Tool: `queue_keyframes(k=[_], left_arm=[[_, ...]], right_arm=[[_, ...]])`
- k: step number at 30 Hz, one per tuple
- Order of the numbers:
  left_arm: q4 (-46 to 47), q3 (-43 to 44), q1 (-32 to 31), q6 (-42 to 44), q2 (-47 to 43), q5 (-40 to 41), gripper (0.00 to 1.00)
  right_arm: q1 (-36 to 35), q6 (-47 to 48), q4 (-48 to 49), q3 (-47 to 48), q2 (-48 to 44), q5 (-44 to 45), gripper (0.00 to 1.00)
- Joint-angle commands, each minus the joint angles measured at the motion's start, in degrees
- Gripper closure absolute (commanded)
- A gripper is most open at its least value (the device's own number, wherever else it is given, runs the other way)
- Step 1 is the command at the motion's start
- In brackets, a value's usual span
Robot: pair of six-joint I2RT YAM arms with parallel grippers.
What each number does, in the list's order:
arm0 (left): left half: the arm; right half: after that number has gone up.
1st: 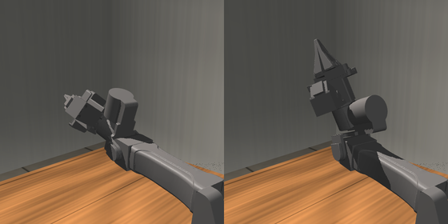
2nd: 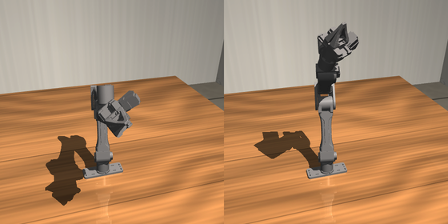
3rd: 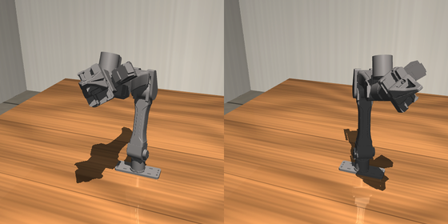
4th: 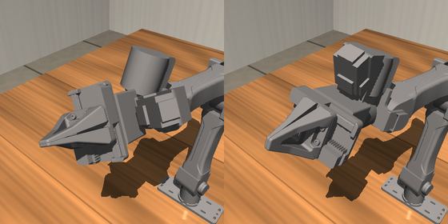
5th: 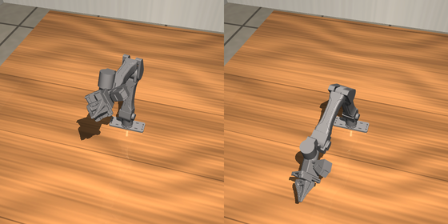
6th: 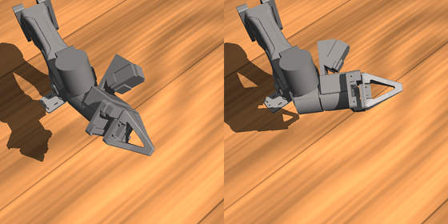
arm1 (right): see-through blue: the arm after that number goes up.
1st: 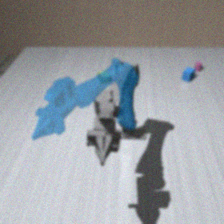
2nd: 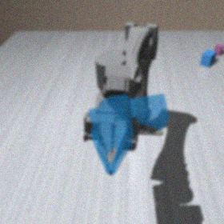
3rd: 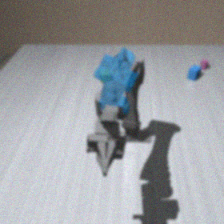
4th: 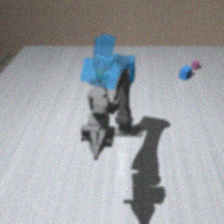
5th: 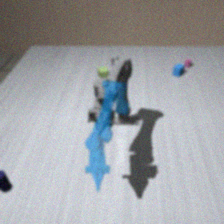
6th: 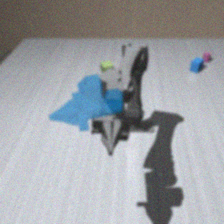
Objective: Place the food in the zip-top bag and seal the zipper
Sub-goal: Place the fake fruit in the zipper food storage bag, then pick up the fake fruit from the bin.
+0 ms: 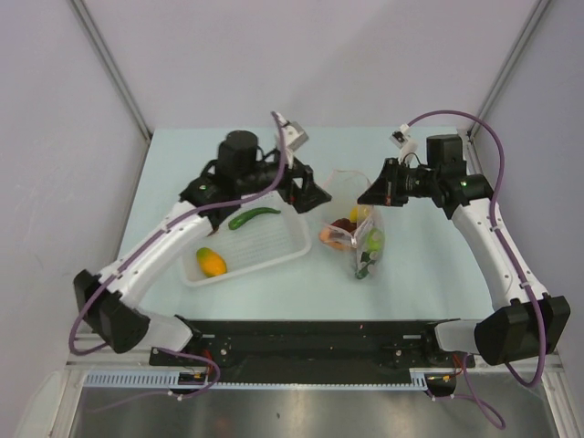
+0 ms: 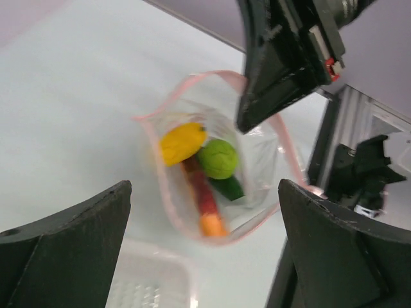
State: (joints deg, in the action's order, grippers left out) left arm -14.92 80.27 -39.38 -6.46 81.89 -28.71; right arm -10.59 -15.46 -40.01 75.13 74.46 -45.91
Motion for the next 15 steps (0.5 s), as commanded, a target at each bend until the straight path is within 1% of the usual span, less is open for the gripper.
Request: queue_keyframes(k=[1,2,3,4,5,6,7,8,9,10,11,12,14,15], left_arm=[[-9.1,-1.0,9.4,9.2,-9.0,-4.0,0.00],[-11.0,-3.0,12.8,11.6,-9.8,-4.4,0.00],[-12.8,-4.1,14.5,16.6,-10.6,-4.4,0.00],[-17.1,-5.0,16.2,19.2,-11.6,-4.5,0.00],[-19.6,-6.5,18.1,21.8,-11.9,-5.0,0.01],[-22.2,-7.2,21.4,27.7,-11.9,-5.4,0.00],[-28.4,-7.6,22.6,31.0,-11.7,-4.6,0.00],[-31.5,-8.2,24.2,34.1,-10.5,-3.2,0.01],[-34.4,-8.5,24.9,39.0,-9.7,0.0,0.01],[-38.9,-8.9,25.7,40.8,-9.1,1.0,0.02],[-40.5,-10.6,27.8,42.5,-8.4,1.5,0.02],[-41.9,-11.4,28.7,46.1,-8.1,2.4,0.02],[-43.3,-14.4,31.4,49.4,-7.4,5.6,0.01],[-43.9,-15.0,31.9,54.1,-7.0,6.6,0.00]], right_arm=[[0.4,0.6,1.4,1.1,-0.8,-1.0,1.00],[0.3,0.8,1.2,1.1,-0.9,-1.1,1.00],[0.4,1.0,0.9,1.2,-1.1,-1.1,1.00],[0.3,1.4,0.7,1.3,-1.1,-1.0,1.00],[0.3,1.6,0.4,1.3,-1.2,-1.0,1.00],[0.4,1.8,0.3,1.4,-1.2,-0.9,1.00],[0.3,1.9,0.2,1.4,-1.2,-0.9,1.00],[0.2,2.0,0.2,1.3,-1.2,-0.9,1.00],[0.2,1.9,0.3,1.2,-1.2,-0.8,1.00],[0.1,1.9,0.4,0.9,-1.2,-0.8,1.00],[0.0,1.9,0.7,0.6,-1.2,-0.8,1.00],[-0.1,1.8,0.9,0.5,-1.2,-0.8,1.00],[-0.3,1.8,1.3,-0.1,-1.3,-0.7,1.00],[-0.5,1.7,1.4,-0.1,-1.4,-0.8,1.00]])
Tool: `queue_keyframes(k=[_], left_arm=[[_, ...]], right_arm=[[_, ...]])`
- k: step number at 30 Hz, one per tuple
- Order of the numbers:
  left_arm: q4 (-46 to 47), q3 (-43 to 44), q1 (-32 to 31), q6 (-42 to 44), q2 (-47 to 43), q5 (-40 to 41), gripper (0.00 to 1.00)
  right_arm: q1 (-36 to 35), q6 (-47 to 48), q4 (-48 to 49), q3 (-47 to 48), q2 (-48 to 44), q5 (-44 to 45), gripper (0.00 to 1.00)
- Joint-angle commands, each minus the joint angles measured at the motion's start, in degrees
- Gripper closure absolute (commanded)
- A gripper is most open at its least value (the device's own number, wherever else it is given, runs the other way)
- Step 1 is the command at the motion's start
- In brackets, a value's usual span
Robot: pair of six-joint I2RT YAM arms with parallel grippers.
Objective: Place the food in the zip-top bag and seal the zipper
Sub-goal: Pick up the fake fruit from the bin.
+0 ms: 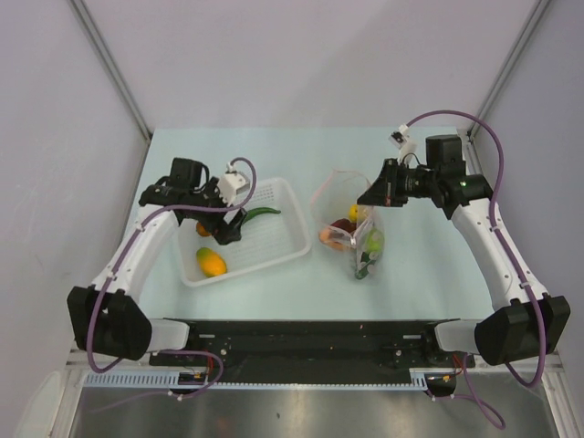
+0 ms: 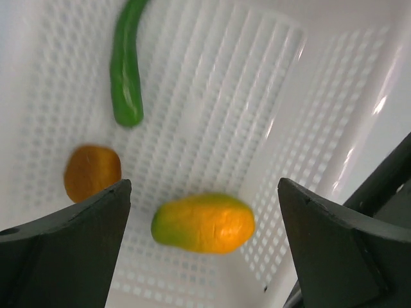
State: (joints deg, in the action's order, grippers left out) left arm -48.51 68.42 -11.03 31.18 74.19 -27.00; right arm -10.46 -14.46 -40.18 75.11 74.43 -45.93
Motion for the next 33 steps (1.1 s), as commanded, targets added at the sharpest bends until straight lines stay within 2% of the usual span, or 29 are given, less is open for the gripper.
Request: queue_keyframes(k=[1,3,9,17,27,32,33], left_arm=[[-10.9,-4.3,4.0,18.7,1.3,8.1,0.00],[-14.0,-4.4,5.5,27.0,3.4,9.4,0.00],[-22.3,-0.4,7.8,40.5,8.2,9.5,0.00],[-16.4,-8.6,7.4,52.6,6.0,11.3,0.00],[-4.9,-11.0,5.1,54.2,12.9,8.5,0.03],[-2.0,-9.6,4.3,50.4,15.2,4.2,0.12],[-2.3,-8.8,4.3,49.3,15.3,2.3,0.17]], right_arm=[[-0.6,0.6,1.4,-0.1,-1.4,-0.7,1.00],[-0.9,0.7,1.2,0.1,-1.4,-0.7,1.00],[-1.0,0.3,1.3,-0.2,-1.7,-0.3,1.00],[-1.0,-0.2,1.5,-0.1,-1.0,0.1,1.00],[-0.7,-0.5,1.7,-0.1,-0.5,0.2,1.00],[-0.4,-0.3,1.5,-0.5,-1.0,0.6,1.00],[-0.3,-0.2,1.4,-0.6,-1.0,0.6,1.00]])
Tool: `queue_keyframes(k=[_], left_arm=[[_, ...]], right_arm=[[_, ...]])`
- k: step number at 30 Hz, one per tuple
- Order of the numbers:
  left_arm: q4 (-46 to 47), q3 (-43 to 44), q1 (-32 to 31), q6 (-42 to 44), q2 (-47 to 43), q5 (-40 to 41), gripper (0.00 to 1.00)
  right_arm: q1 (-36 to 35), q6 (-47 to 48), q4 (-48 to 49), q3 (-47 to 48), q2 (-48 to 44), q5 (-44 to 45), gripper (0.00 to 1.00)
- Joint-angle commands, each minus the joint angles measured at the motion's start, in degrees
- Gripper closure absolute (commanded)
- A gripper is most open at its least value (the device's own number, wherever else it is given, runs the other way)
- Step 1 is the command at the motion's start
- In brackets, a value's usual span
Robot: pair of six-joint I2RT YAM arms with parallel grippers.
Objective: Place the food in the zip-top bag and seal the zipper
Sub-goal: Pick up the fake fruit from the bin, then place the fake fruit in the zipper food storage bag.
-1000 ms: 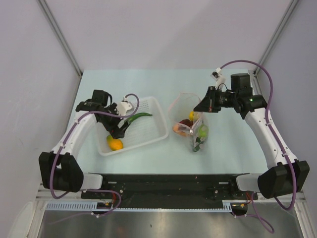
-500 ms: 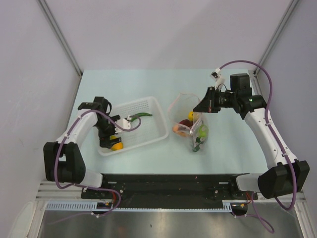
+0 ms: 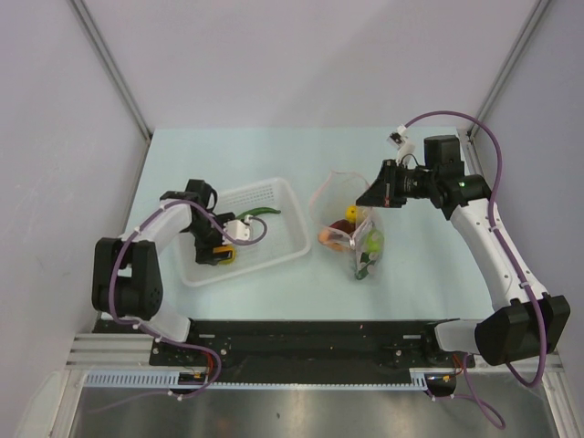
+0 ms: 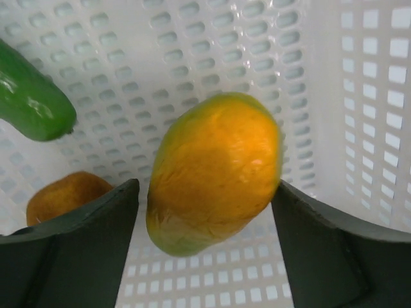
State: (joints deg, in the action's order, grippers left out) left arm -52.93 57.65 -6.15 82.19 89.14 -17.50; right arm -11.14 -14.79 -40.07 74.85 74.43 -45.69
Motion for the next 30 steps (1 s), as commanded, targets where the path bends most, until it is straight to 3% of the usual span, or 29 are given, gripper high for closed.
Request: queue_keyframes(k=[1,6,8,10,11,12,13,15,16,19,24,30], left_arm=[[1.3,2.4,-0.5,-2.0,0.3,-8.1,0.20],[-3.8,8.6,-0.5,-5.9,-2.1,-13.8,0.57],[-5.7,12.0,-0.7,-9.2,-3.8,-20.8,0.61],[-4.1,18.3,-1.9,-18.7,-6.3,-27.6,0.65],[1.2,21.9,-3.4,-28.7,-8.1,-35.5,0.64],[5.8,23.8,-5.3,-41.7,-9.2,-37.0,0.64],[17.0,23.8,-6.4,-48.2,-11.9,-38.0,0.63],[30.0,20.9,-10.3,-65.5,-14.8,-36.0,0.63],[41.9,19.5,-11.7,-70.0,-17.4,-34.8,0.63],[56.2,17.1,-17.9,-81.0,-18.0,-28.2,0.66],[62.6,20.2,-27.0,-91.3,-11.1,-22.1,0.69],[63.8,20.1,-32.9,-89.7,-4.6,-20.7,0.69]], right_arm=[[0.4,0.1,1.3,-0.4,-1.0,0.3,1.00],[0.7,0.3,1.2,-0.5,-1.2,0.3,1.00],[0.7,0.3,1.7,-0.8,-1.2,0.3,1.00],[0.6,0.1,2.0,-1.1,-1.0,0.2,1.00],[0.6,-0.1,2.5,-1.5,-0.8,0.3,1.00],[0.5,-0.1,2.5,-1.5,-0.6,0.3,1.00],[0.7,-0.2,2.6,-1.5,-0.4,0.3,1.00],[0.7,-0.1,2.5,-0.8,-0.3,0.4,1.00],[0.7,0.0,2.4,-0.4,0.2,0.3,1.00],[0.7,0.0,2.0,0.6,0.4,0.5,1.00],[0.8,-1.6,3.5,0.8,1.5,0.0,1.00],[1.9,-2.6,3.7,2.0,1.9,-1.5,1.00]])
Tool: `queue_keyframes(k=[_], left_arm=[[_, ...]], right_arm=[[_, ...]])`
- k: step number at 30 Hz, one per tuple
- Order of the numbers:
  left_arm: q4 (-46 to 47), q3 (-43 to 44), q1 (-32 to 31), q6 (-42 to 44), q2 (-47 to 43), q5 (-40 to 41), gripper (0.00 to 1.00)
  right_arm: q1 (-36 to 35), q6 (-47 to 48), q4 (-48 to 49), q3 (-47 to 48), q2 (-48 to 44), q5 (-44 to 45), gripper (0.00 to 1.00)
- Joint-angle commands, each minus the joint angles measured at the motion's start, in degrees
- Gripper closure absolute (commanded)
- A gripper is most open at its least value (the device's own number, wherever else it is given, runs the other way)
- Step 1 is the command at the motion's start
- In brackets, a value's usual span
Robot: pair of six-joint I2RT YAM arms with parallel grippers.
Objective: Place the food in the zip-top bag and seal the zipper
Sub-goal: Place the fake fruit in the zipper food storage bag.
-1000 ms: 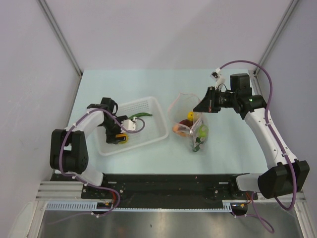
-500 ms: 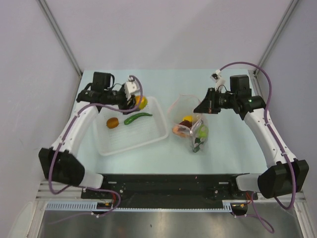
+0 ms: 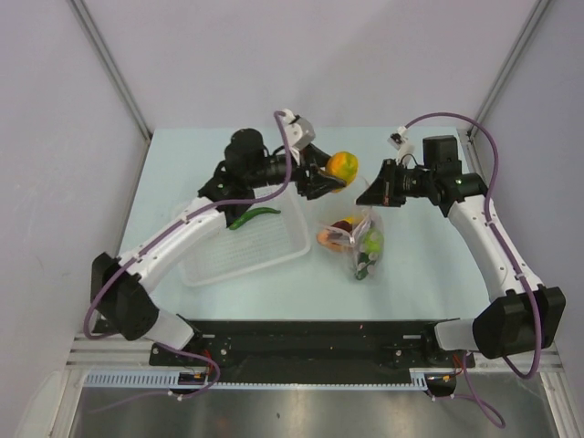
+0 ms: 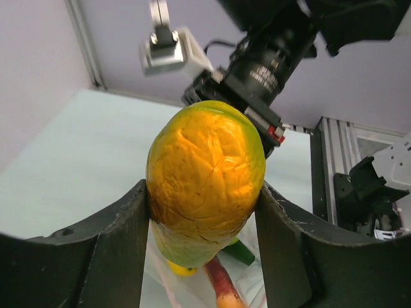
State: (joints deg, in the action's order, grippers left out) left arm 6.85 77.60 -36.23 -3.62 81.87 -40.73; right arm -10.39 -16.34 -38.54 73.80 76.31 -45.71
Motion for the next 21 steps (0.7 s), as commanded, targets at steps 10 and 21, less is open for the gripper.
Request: queue_keyframes(k=[10,21], left_arm=[[-8.0,4.9,-3.0,2.6,5.3,6.5,0.01],[-28.4,-5.8,14.3,17.5,-7.8,-0.3,0.03]], right_arm=[[2.9,-2.1,2.1,2.2,-0.2,-4.7,1.00],[4.5,-2.9,3.0,1.3,-0.2,-6.5,1.00]])
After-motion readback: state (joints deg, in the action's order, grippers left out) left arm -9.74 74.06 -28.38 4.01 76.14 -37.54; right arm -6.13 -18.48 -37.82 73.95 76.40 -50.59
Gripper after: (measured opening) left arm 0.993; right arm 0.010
